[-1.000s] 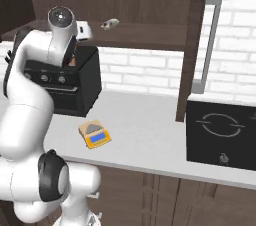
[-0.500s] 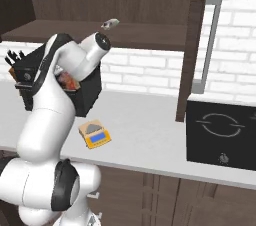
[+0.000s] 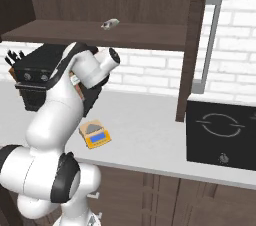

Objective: Pick the boxed food and place it on the digital scale for weighing, and close the cabinet.

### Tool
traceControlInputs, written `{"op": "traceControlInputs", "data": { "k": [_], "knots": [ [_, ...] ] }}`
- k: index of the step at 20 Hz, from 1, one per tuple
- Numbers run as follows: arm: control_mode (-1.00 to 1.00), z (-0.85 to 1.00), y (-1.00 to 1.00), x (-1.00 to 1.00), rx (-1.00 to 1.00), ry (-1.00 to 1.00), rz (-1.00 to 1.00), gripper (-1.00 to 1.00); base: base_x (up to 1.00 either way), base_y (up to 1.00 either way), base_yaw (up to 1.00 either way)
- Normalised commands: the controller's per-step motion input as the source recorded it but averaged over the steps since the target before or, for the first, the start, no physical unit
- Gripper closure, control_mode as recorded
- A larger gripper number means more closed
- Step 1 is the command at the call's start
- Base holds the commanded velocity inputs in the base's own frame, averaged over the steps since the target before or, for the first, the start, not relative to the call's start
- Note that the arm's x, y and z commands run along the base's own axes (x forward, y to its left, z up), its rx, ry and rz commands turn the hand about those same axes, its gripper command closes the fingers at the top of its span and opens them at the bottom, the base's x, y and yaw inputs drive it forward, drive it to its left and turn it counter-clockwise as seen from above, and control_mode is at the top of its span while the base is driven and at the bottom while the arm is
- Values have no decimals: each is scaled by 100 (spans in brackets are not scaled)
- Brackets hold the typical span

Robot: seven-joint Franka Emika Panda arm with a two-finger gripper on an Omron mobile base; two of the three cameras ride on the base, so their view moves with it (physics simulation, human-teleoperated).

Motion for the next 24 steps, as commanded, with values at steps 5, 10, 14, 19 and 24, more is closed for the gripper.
{"op": "traceControlInputs", "data": {
  "k": [5, 10, 14, 19, 24],
  "knots": [
    [-100, -75, -8, -10, 23, 0, 17, 100, 0, 0, 0],
    [-100, -37, -31, 11, 24, 0, 15, 100, 0, 0, 0],
    [-100, -35, -44, 4, 7, -5, 11, 100, 0, 0, 0],
    [-100, -26, -30, 0, 0, -1, 8, 100, 0, 0, 0],
    [-100, -24, -11, 0, 0, 0, 7, 100, 0, 0, 0]
  ]
}}
